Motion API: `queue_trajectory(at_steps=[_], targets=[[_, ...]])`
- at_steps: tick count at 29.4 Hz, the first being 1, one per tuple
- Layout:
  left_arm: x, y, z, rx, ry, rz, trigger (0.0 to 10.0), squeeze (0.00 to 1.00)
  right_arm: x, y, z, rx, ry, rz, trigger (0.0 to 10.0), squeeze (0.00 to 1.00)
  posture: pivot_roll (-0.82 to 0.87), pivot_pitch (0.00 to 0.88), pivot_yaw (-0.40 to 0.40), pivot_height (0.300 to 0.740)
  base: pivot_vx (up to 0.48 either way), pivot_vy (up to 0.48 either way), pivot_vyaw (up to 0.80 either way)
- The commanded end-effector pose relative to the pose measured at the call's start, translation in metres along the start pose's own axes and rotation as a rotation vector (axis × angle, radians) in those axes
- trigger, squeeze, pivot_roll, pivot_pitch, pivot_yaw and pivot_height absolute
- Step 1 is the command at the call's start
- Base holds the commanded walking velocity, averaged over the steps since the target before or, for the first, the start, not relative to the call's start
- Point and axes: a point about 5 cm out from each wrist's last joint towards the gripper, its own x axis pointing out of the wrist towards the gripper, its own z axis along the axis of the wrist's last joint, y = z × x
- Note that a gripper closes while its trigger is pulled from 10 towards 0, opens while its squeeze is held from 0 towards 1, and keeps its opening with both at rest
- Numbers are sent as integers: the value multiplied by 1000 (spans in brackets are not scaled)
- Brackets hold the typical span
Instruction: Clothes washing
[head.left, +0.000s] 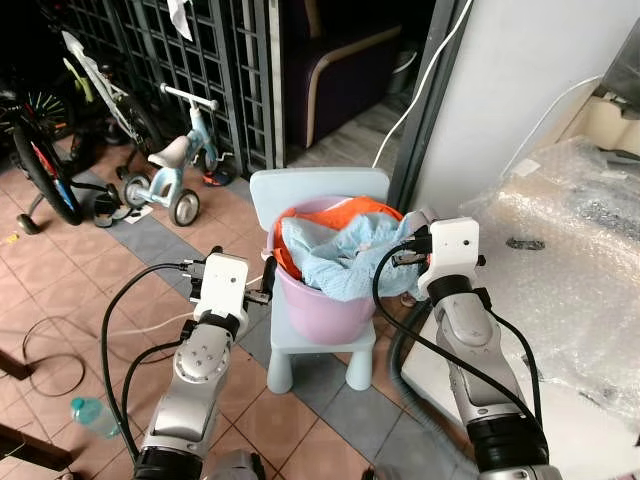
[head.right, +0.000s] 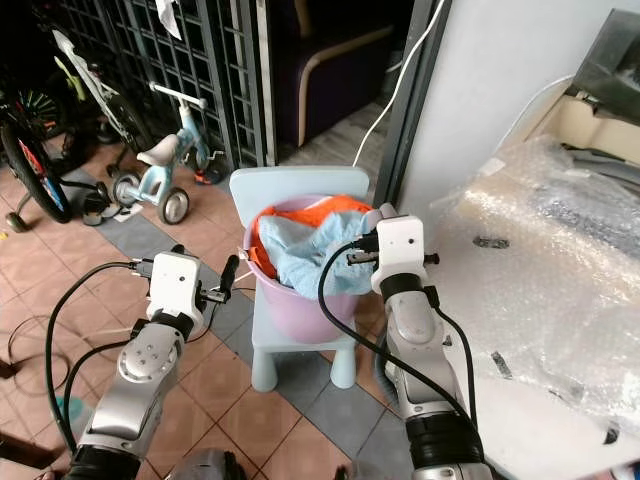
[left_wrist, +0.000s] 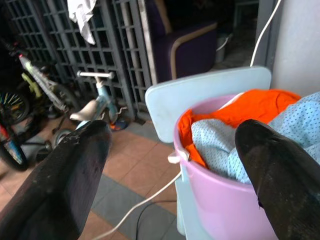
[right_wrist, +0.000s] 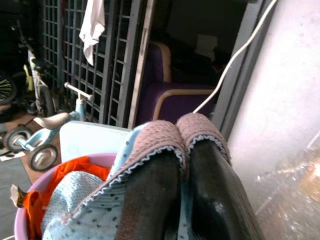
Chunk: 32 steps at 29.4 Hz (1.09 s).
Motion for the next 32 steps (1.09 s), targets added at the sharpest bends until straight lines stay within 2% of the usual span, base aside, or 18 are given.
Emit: queue_trajectory(at_steps=[1,7,21,26,32], targets=[[4,-5,6,-1,-20,-32,10000,0,-1,-7,0,-7,-1,-25,10000,0,-52,0,5,740,0,0,-800],[3,-8,8,-17,-37,-83,10000,0,0,-10,2,-27,-10,-42,10000,0,-55,0,4,740,0,0,-800],[0,-6,8,-49,-32,-80,10000,0,-5,-14,-1,-41,4,-64,10000,0,-63,0,6,740,77,0,-800],[-1,-3,10,-96,-36,-71,10000,0,2,-17,18,-30,-69,-54,10000,0,-60,0,8,740,0,0,-741],[-1,0,9,-122,-29,-49,10000,0,15,-15,37,-78,-148,36,10000,0,-57,0,8,740,132,0,0]])
